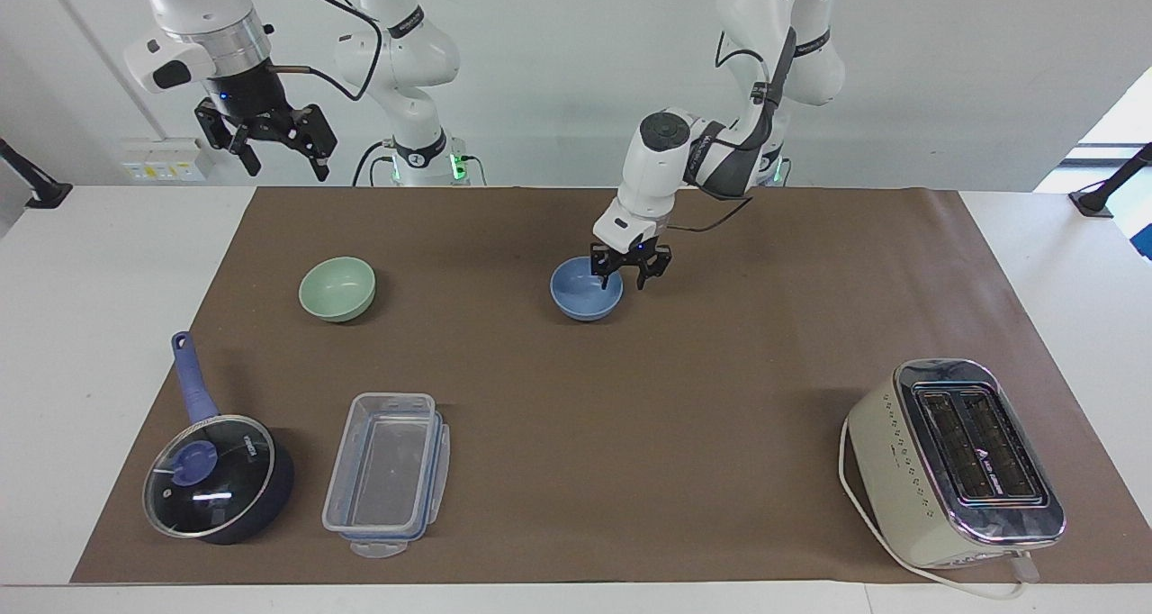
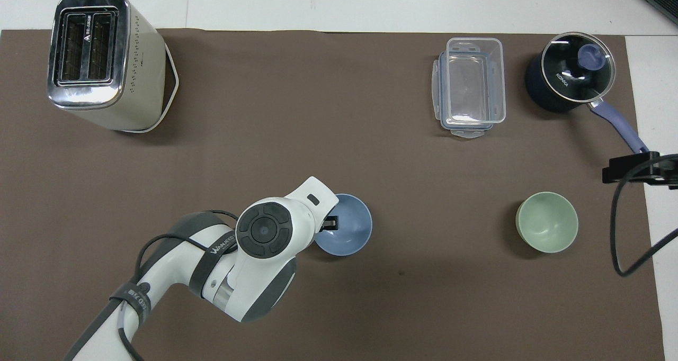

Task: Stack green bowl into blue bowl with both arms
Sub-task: 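Release the blue bowl and withdraw the left gripper to rest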

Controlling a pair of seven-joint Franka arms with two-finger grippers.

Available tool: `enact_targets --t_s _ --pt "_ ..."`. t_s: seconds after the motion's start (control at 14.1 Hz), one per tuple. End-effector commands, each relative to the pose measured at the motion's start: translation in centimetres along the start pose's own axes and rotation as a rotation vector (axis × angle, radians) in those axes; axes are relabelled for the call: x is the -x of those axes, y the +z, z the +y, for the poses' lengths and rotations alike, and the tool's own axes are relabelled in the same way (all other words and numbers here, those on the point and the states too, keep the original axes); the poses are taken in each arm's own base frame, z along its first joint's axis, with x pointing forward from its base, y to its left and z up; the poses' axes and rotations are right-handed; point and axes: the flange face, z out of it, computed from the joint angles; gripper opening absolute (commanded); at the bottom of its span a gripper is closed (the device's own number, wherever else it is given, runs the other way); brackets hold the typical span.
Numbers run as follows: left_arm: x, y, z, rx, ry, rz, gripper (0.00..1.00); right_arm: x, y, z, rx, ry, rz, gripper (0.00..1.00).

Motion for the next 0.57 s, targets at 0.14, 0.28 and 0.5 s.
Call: enact_targets --t_s 0.14,0.28,0.5 --pt "-1.8 -9.0 -8.7 -0.026 0.087 -0.032 1.00 0.2 0.0 0.9 -0.018 -0.005 -0.003 1.00" --pt "-2.2 -11.8 -12.4 -0.054 0.137 -0.039 1.00 0.1 0.0 0.4 -0.011 -0.024 0.009 1.00" --pt "-4.1 -16.2 -18.5 -0.059 0.181 -0.037 1.00 0.3 1.6 1.0 -0.006 -0.061 -0.012 1.00"
